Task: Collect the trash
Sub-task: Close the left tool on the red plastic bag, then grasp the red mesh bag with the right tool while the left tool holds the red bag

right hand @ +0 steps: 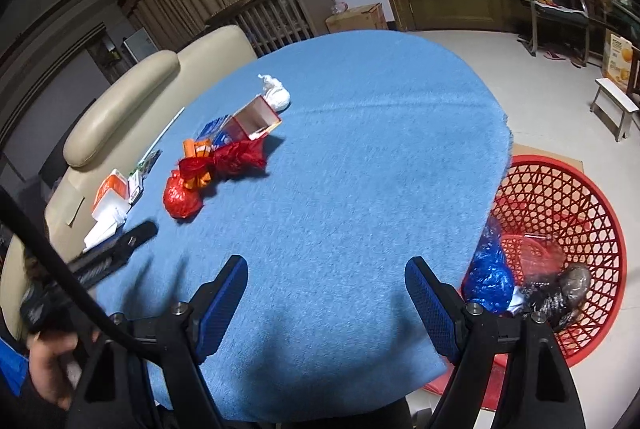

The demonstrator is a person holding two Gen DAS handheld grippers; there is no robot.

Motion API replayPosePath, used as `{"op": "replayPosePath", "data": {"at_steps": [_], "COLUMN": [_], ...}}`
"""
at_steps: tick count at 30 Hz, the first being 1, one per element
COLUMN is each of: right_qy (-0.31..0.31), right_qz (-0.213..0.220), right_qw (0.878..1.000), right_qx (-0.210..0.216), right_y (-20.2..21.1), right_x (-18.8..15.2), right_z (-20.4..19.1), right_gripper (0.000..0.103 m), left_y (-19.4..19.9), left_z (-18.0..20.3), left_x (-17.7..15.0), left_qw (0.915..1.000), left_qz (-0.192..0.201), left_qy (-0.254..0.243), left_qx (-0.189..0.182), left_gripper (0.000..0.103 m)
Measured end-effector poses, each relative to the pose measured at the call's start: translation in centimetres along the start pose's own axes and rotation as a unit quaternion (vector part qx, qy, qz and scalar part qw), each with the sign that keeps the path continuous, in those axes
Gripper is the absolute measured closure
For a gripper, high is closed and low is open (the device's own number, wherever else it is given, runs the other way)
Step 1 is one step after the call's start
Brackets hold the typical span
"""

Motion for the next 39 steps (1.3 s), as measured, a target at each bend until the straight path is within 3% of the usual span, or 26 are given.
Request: {"op": "replayPosePath", "data": {"at_steps": [5,11,13,14,18,26,34,39], "right_qy": [0.005,0.011,0.007,0.002,-0.011,0.026,0.089,0.121], "right_qz": [0.0,0.001,0.006,0.01,0.008,-0.016,-0.014,-0.04], "right_qw": [1.0,0.999,0.999,0.999,0.999,1.0,0.995,0.989], "right_qx": [-0.008,-0.034,-0.04,-0.044,-0.043,-0.004,0.042,0.073], "right_y": [0.0,0.4,0.7,0.9,0.8,-1.7,-4.2,-7.8], "right_x": [0.1,0.5,0.5,0.6,0.7,0.5,1.9,1.9], "right_z": [-0.1,0.1,0.4,0.7,1.2,-1.9,-7.8,-10.9], "right_gripper": [0.019,0.019,0.019,0.019,0.019,0.019,0.019,0.019], "left_y": [-4.2,-8.2,-8.5,-8.4,-6.7,-1.5,-1.9,-1.8], "left_z": [-0.2,-0.5,-0.5,-0.5,-1.4,-5.5,-6.9,-7.4], "left_x": [1.9,1.5,1.3,1.3,1.1,-1.8,-1.9,-2.0], "left_qw": [1.0,0.9996,0.9993,0.9993,0.9991,0.999,0.9985,0.9981], "left_qz": [0.007,-0.027,-0.032,-0.033,-0.035,-0.028,-0.029,-0.026], "left_qy": [-0.005,0.013,0.012,0.005,0.01,0.027,0.047,0.055], "left_qx": [-0.003,-0.005,-0.017,-0.019,-0.024,0.02,0.002,-0.008], "left_gripper": [0.02,0.02,0.03,0.047,0.052,0.053,0.049,0.049]}}
Point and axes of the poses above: each gripper's, at about its wrist camera, not at the fingertips, and y roughly against the way its jaws point, z to its right, x to its top, the point moved 3 cm from there along -y, roughly the way its jaws point, and after that the axes turned 13 degrees about z, right-handed, at the moved point
